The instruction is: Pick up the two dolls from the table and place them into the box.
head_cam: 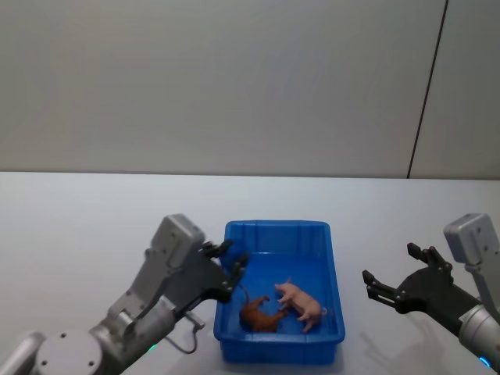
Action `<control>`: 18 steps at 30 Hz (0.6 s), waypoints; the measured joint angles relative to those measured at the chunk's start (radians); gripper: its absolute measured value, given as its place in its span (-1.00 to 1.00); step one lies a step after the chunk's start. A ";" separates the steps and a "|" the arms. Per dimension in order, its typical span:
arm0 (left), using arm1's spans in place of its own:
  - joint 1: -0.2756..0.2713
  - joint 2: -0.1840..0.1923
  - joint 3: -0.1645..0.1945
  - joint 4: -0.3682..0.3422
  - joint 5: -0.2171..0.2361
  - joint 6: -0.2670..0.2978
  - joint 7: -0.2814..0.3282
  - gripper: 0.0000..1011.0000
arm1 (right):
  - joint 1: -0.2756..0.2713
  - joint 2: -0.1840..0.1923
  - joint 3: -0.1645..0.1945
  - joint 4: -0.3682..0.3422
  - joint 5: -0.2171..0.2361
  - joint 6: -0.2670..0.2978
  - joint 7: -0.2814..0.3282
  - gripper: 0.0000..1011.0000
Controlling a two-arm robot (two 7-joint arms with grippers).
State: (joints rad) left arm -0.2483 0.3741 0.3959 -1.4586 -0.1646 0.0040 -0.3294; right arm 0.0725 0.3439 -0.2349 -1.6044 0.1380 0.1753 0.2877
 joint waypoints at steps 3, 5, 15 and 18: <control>-0.018 -0.015 0.004 0.016 0.005 -0.007 -0.021 -0.28 | 0.000 0.000 0.000 0.000 0.000 0.000 0.000 0.98; -0.034 -0.028 0.008 0.029 0.008 -0.013 -0.036 -0.13 | 0.000 0.000 0.000 0.000 0.000 0.000 0.000 0.98; -0.058 -0.048 0.012 0.041 0.007 -0.034 -0.057 0.52 | 0.000 0.000 0.000 0.000 0.000 0.000 0.000 0.98; -0.059 -0.049 0.012 0.036 0.004 -0.039 -0.057 0.70 | 0.000 0.000 0.000 0.000 0.000 0.000 0.000 0.98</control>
State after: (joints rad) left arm -0.3070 0.3252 0.4076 -1.4227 -0.1602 -0.0346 -0.3865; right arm 0.0725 0.3439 -0.2349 -1.6043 0.1380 0.1753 0.2877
